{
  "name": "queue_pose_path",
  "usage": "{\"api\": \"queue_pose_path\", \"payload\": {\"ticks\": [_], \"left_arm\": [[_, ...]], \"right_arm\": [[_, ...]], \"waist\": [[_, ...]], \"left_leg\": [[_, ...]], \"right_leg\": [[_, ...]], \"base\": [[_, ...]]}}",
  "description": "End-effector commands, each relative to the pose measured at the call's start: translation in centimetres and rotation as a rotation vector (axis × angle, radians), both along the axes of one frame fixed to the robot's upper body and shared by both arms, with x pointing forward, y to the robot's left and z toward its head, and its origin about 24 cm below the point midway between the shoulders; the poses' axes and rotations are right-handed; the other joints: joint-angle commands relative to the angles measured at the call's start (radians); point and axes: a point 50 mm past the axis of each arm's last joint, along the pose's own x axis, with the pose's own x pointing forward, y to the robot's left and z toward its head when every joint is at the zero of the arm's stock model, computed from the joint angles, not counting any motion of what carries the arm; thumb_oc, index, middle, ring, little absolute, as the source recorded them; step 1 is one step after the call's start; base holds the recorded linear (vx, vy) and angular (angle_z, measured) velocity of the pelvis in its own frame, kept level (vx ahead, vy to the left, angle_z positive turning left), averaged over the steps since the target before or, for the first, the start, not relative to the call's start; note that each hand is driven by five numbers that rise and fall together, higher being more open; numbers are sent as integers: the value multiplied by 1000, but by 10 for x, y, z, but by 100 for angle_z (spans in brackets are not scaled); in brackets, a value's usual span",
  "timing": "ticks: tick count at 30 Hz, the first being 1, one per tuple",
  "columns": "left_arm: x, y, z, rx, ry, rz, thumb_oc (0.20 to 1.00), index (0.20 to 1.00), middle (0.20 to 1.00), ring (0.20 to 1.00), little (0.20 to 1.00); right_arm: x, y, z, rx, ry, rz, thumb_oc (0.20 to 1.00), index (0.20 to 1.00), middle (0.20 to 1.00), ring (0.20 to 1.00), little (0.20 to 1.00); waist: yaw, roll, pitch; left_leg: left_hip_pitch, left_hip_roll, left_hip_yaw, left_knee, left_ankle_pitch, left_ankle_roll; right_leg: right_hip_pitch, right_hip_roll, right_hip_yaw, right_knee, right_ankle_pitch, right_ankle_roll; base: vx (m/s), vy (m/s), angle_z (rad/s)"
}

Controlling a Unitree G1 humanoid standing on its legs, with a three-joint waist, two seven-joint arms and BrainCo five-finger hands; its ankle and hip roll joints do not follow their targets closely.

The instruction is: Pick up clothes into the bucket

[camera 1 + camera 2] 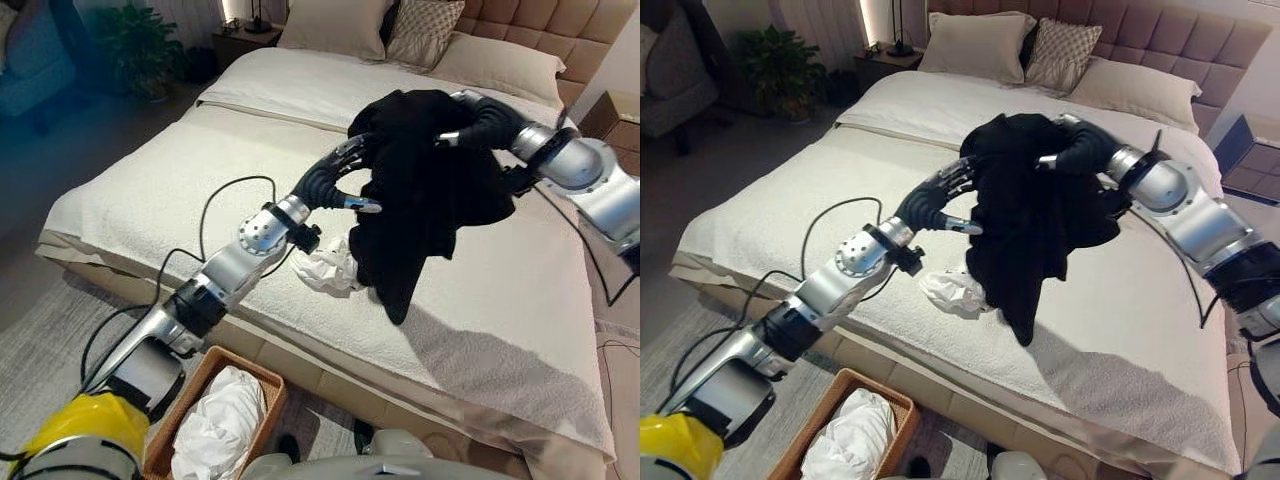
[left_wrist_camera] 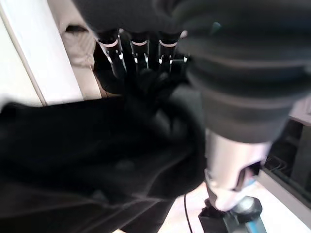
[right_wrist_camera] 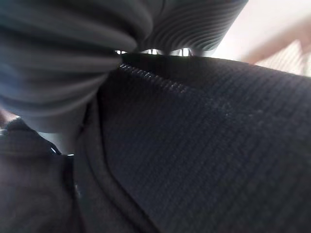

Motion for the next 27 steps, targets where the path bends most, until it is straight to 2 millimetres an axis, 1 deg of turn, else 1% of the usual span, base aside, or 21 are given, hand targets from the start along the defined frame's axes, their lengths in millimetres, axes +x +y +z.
{"api": "queue_pose_path", "payload": {"ticks": [1, 2, 3, 4, 5, 8, 9, 11, 13, 18, 19, 22, 23, 24, 27], "left_arm": [[5, -15, 0, -53, 76, -50, 1000, 1000, 1000, 1000, 1000], [4, -21, 1, -59, 89, -77, 1000, 1000, 1000, 1000, 1000], [4, -21, 1, -59, 89, -77, 1000, 1000, 1000, 1000, 1000], [1, -33, 4, -57, 103, -128, 1000, 1000, 1000, 1000, 1000], [1, -33, 4, -57, 103, -128, 1000, 1000, 1000, 1000, 1000], [-8, -52, -4, -68, 179, -207, 1000, 1000, 1000, 1000, 1000], [-8, -52, -4, -67, 179, -207, 1000, 1000, 1000, 1000, 1000], [-13, -62, -7, -60, 209, -251, 1000, 1000, 1000, 1000, 1000], [-15, -65, -9, -46, 210, -261, 1000, 1000, 1000, 1000, 1000], [-15, -69, -17, -41, 237, -253, 1000, 1000, 1000, 1000, 1000], [-15, -72, -23, -38, 261, -249, 1000, 1000, 1000, 1000, 1000], [-18, -72, -26, -60, 306, -280, 1000, 1000, 1000, 1000, 1000], [-20, -72, -28, -64, 332, -298, 319, 319, 319, 319, 319], [-21, -71, -30, -79, 355, -311, 200, 200, 200, 200, 200], [-21, -66, -33, -88, 378, -306, 200, 200, 200, 200, 200]], "right_arm": [[-10, 31, 29, 124, -43, 182, 200, 200, 200, 200, 200], [-11, 35, 28, 141, -36, 206, 200, 200, 200, 200, 200], [-11, 35, 28, 141, -36, 205, 200, 200, 200, 200, 200], [-14, 46, 28, 165, -22, 258, 200, 200, 200, 200, 200], [-14, 46, 28, 165, -22, 258, 200, 200, 200, 200, 200], [-21, 59, 28, 194, -8, 333, 200, 200, 200, 200, 200], [-21, 59, 28, 194, -8, 333, 200, 200, 200, 200, 200], [-25, 65, 28, 220, -7, 368, 200, 200, 200, 200, 200], [-27, 68, 29, 242, -14, 384, 200, 200, 200, 200, 200], [-29, 66, 29, 302, -22, 391, 200, 200, 200, 200, 200], [-29, 66, 30, 316, -30, 389, 200, 200, 200, 200, 200], [-30, 63, 29, 363, -42, 381, 200, 200, 200, 200, 200], [-29, 63, 29, 371, -45, 375, 200, 200, 200, 200, 200], [-27, 61, 28, 380, -48, 365, 200, 200, 200, 200, 200], [-26, 57, 27, 387, -59, 344, 200, 200, 200, 200, 200]], "waist": [[20, -44, -79], [19, -43, -80], [19, -43, -79], [19, -41, -82], [19, -41, -81], [17, -41, -84], [17, -41, -84], [16, -39, -85], [17, -39, -84], [17, -37, -83], [15, -37, -82], [13, -34, -80], [12, -33, -81], [11, -32, -81], [10, -31, -80]], "left_leg": [[-44, 23, -15, 71, -58, -56], [-42, 23, -15, 71, -58, -56], [-42, 23, -15, 71, -58, -56], [-39, 24, -17, 71, -57, -57], [-39, 24, -17, 71, -57, -57], [-38, 25, -20, 72, -58, -59], [-38, 25, -20, 72, -58, -59], [-37, 24, -23, 74, -58, -59], [-37, 23, -27, 76, -60, -58], [-36, 21, -30, 78, -63, -55], [-37, 21, -31, 79, -63, -55], [-38, 20, -31, 78, -63, -53], [-40, 19, -31, 79, -63, -52], [-40, 20, -31, 79, -63, -52], [-40, 18, -31, 80, -65, -51]], "right_leg": [[29, -64, -22, 44, -46, 71], [31, -64, -21, 44, -46, 71], [31, -64, -21, 44, -46, 71], [36, -64, -24, 41, -47, 72], [36, -64, -24, 41, -47, 72], [41, -64, -29, 39, -49, 72], [41, -64, -29, 39, -49, 72], [43, -66, -32, 41, -51, 72], [45, -67, -33, 42, -52, 72], [48, -69, -34, 40, -52, 72], [48, -70, -33, 40, -52, 72], [48, -70, -32, 37, -51, 72], [48, -71, -31, 35, -50, 72], [48, -71, -31, 34, -50, 72], [47, -72, -30, 34, -50, 72]], "base": [[0, 0, 0], [0, 0, 0], [0, 0, 0], [0, 0, 0], [0, 0, 0], [0, 0, 0], [0, 0, 0], [0, 0, 0], [0, 0, 0], [0, 0, 0], [0, 0, 0], [0, 0, 0], [0, 0, 0], [0, 0, 0], [0, 0, 0]]}}
